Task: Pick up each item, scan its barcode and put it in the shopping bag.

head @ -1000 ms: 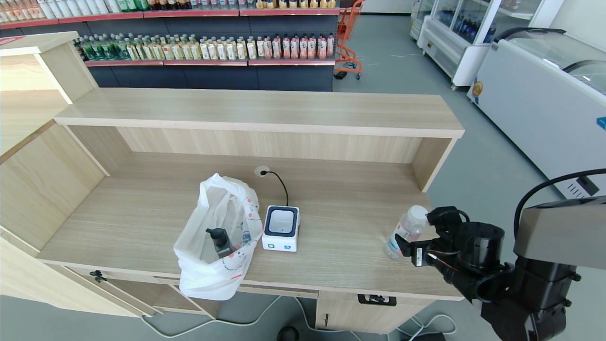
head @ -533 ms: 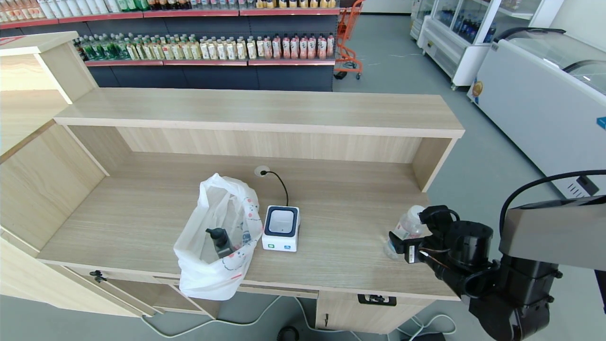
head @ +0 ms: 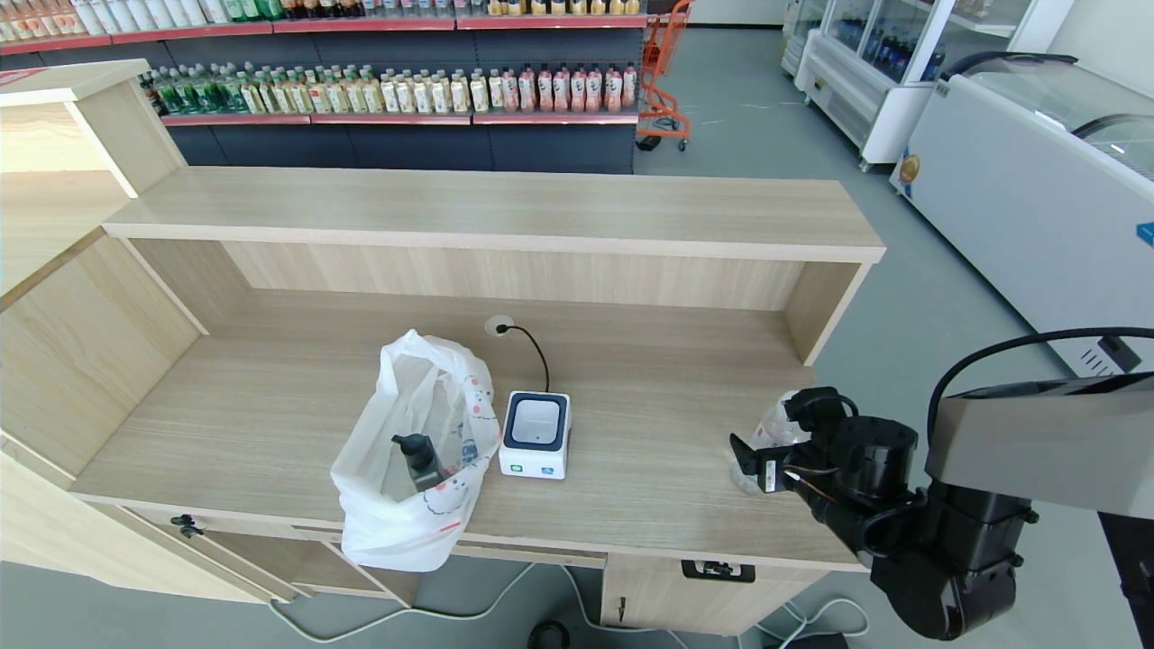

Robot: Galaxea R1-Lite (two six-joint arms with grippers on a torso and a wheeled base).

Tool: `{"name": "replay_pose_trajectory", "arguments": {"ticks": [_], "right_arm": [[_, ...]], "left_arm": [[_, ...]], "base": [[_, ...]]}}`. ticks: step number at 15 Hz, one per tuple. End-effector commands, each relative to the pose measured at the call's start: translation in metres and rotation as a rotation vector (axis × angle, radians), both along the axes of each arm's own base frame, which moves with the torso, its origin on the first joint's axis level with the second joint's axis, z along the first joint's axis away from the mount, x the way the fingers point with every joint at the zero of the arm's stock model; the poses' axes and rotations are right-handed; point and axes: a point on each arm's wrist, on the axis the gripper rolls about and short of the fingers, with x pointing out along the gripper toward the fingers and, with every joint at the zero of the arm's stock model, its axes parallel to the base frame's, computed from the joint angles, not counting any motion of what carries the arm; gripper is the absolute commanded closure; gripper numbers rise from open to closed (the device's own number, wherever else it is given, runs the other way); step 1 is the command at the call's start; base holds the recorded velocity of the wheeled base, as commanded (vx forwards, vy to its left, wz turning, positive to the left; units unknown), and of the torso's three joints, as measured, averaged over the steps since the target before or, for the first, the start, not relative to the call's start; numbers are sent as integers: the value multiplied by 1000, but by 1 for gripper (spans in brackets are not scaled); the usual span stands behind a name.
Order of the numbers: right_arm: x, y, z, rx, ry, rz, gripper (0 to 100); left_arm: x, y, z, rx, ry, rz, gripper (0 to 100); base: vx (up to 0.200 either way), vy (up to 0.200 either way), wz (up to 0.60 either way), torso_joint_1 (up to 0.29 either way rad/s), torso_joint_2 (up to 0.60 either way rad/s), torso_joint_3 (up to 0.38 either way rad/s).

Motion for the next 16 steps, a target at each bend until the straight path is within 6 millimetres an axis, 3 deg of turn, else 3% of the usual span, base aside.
{"name": "replay_pose_trajectory", "arguments": {"ticks": [1,6,7,16], "right_arm": [[4,2,-4,0,-2,1,0],[11,5,-12,-5,-1,5,0],[12,6,-12,-4,-4,8,100],[13,7,-11,-8,-10,12,100]], "left_arm": [[0,0,0,0,0,0,100],[0,0,0,0,0,0,100],[0,0,0,0,0,0,100],[0,0,0,0,0,0,100]], "base": [[0,0,0,0,0,0],[0,0,0,0,0,0],[0,0,0,0,0,0],[0,0,0,0,0,0]]}}
